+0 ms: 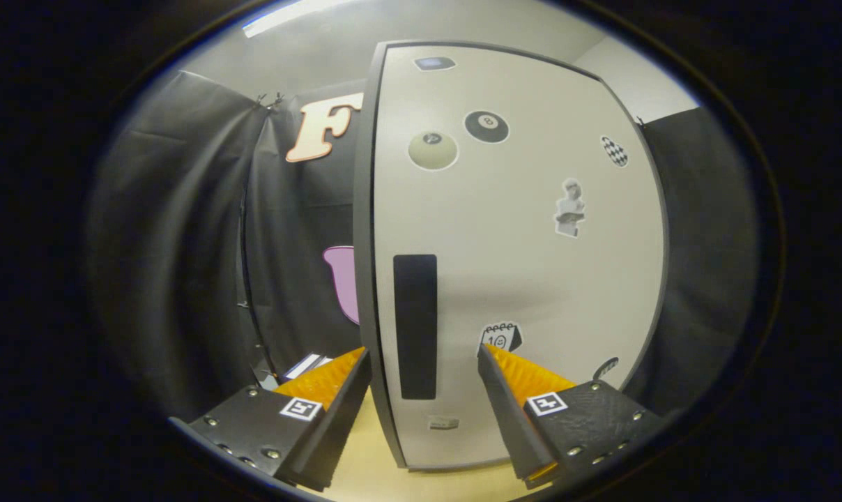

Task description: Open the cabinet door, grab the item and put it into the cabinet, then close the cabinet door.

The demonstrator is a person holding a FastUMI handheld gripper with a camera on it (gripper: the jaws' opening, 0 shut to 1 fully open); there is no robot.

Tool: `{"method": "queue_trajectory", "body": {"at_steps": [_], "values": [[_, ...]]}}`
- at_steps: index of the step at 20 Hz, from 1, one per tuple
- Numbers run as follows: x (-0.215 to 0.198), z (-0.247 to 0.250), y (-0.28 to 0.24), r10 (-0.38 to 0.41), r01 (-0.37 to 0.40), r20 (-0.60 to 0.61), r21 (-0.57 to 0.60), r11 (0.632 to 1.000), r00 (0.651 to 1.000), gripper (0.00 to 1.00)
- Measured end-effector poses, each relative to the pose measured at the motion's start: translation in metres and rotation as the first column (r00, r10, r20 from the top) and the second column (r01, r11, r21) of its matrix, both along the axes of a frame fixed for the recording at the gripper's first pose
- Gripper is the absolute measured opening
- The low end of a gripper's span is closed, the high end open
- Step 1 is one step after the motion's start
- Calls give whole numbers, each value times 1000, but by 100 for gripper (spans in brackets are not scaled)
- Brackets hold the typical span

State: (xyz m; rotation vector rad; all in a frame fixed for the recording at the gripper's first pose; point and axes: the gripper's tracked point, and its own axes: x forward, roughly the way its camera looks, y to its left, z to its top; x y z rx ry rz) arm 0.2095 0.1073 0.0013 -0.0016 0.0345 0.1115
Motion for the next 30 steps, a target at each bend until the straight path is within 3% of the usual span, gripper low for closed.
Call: {"method": "queue_trajectory", "body": {"at_steps": [1,3,5,7,9,12,14,15,24,30], "values": [[4,1,0,-10,10,7,-5,1000,1000,91],[12,2,2,-20,20,12,11,1000,1000,72],[15,4,1,-31,31,11,26,999,999,65],[22,6,2,-35,34,21,29,999,999,46],[24,4,8,-5,5,5,52,999,1000,42],[23,7,7,-25,25,10,51,998,1000,30],[21,4,7,-24,25,-10,73,997,1000,30],[20,4,7,-21,22,-18,74,997,1000,23],[-30,5,-10,-42,45,-39,83,996,998,23],[-101,7,-57,-79,84,-50,91,992,996,23]]}}
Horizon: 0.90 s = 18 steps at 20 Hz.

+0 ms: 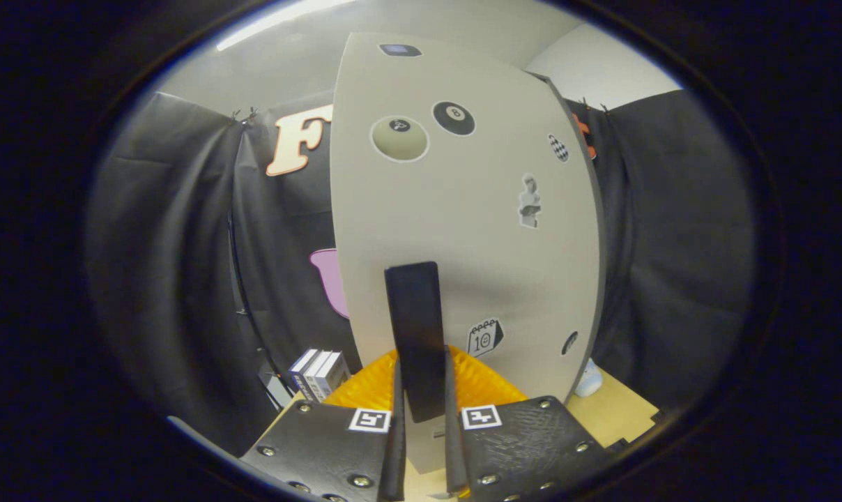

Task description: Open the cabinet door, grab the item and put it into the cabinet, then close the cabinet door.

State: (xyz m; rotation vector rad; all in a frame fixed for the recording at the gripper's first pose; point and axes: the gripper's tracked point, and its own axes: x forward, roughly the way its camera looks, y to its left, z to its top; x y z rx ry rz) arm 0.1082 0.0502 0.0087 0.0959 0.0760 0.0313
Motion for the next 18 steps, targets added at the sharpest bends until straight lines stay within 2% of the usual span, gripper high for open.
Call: {"method": "queue_trajectory", "body": {"at_steps": [8,12,18], "values": [[-76,3,-70,-52,52,1,-4,999,999,22],[-110,4,-109,-114,114,9,-21,993,993,22],[-136,5,-181,-216,216,16,-27,976,976,22]]}}
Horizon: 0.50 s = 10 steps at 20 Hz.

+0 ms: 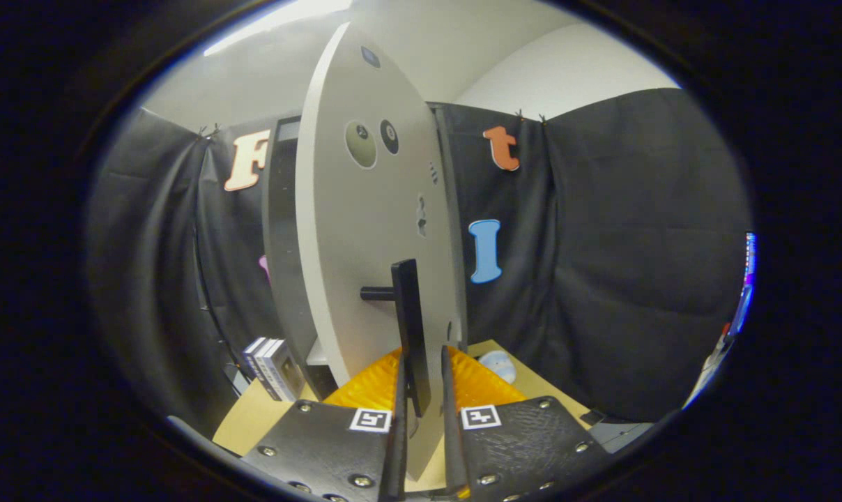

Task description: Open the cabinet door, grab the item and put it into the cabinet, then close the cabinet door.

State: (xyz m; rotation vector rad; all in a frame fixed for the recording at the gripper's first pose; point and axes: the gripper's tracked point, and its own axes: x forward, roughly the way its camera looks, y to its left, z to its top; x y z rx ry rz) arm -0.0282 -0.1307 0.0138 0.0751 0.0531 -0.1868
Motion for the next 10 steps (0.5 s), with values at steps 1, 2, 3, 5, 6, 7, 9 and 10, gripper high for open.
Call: {"method": "queue_trajectory", "body": {"at_steps": [1,2,3,5,6,7,9,10], "values": [[-3,0,-12,-12,12,3,-13,1000,1000,22],[-5,1,-23,-17,17,0,-32,999,1000,22],[-6,-4,-33,-19,19,-12,-41,999,1000,22],[-8,-5,-46,2,-3,-15,-30,1000,1000,22],[-7,-9,-57,-13,12,-32,-41,999,999,22],[-8,-11,-70,-31,29,-29,-60,998,999,19],[-10,-4,-88,-41,40,-14,-65,997,999,19],[-9,-3,-95,-33,33,-8,-53,998,999,20]]}}
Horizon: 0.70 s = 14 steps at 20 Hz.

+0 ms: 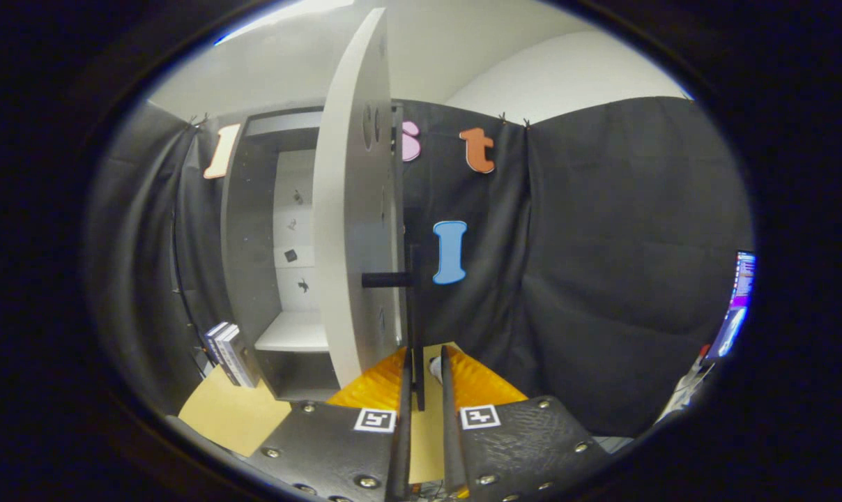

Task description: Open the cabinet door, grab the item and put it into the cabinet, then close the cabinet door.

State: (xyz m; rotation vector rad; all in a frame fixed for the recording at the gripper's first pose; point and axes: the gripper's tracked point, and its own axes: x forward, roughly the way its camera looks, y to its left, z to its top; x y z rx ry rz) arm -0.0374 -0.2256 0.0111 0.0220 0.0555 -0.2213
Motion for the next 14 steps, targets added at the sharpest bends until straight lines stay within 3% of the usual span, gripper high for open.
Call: {"method": "queue_trajectory", "body": {"at_steps": [8,10,14], "values": [[10,4,-46,94,-93,29,-19,995,995,19],[11,5,-54,109,-109,30,-6,994,994,14],[9,3,-66,97,-97,28,2,995,995,14]]}}
